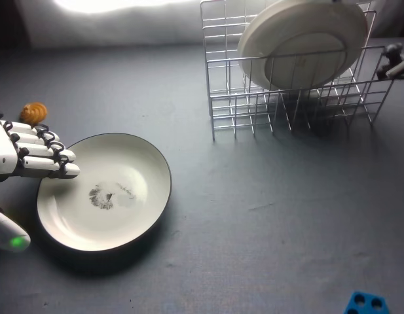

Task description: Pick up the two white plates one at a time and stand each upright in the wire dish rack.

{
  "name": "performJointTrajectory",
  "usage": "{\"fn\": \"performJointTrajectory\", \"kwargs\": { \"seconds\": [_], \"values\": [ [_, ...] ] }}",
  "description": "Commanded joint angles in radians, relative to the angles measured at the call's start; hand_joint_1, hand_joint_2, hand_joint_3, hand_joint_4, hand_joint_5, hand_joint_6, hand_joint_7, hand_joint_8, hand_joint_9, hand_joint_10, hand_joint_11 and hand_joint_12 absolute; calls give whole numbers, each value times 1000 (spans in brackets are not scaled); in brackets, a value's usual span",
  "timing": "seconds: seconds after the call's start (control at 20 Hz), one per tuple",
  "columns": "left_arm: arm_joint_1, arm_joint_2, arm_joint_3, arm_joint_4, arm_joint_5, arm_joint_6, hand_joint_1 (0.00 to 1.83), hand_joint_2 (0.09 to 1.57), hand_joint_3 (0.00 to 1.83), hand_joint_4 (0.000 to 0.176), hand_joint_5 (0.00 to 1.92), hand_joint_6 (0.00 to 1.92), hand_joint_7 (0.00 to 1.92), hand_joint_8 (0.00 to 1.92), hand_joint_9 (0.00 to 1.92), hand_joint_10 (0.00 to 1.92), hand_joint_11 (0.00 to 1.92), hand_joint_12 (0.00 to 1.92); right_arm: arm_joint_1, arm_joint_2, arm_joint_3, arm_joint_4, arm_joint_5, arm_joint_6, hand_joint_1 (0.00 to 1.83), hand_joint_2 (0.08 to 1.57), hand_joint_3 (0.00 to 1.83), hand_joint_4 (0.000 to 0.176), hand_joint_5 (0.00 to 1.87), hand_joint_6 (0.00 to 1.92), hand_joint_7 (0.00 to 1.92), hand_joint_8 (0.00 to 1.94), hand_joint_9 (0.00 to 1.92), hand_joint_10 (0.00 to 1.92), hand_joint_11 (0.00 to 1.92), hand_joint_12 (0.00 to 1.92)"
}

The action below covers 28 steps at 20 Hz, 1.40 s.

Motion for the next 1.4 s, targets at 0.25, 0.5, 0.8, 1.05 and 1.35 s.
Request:
{"fn": "performJointTrajectory", "kwargs": {
  "seconds": [0.25,0.5,0.8,1.05,1.35],
  "values": [
    [2,-1,3,-39,-2,-2,0,996,0,0,0,0,0,0,0,0,0,0,28,6,-49,-61,235,-23,945,1095,1,0,574,0,674,0,644,0,116,1306],
    [27,-6,2,-61,8,-3,0,1005,1,0,0,0,0,0,0,0,0,0,63,14,-161,-247,154,-70,973,1030,0,0,439,0,468,0,468,0,3,1224],
    [54,-22,0,-66,29,-13,0,994,0,0,0,0,0,0,0,0,0,0,61,2,-334,-466,17,-205,955,985,0,0,0,0,0,0,0,0,0,9],
    [101,-44,-3,-66,48,-35,0,999,0,0,0,0,0,0,0,0,0,0,49,-44,-372,-467,-68,-284,1120,879,0,0,0,0,0,0,0,0,0,0],
    [151,-63,-6,-66,60,-56,0,996,0,0,0,0,0,0,0,0,0,0,8,-128,-371,-426,-117,-489,1198,901,0,0,0,0,0,0,0,0,0,0]
  ]
}}
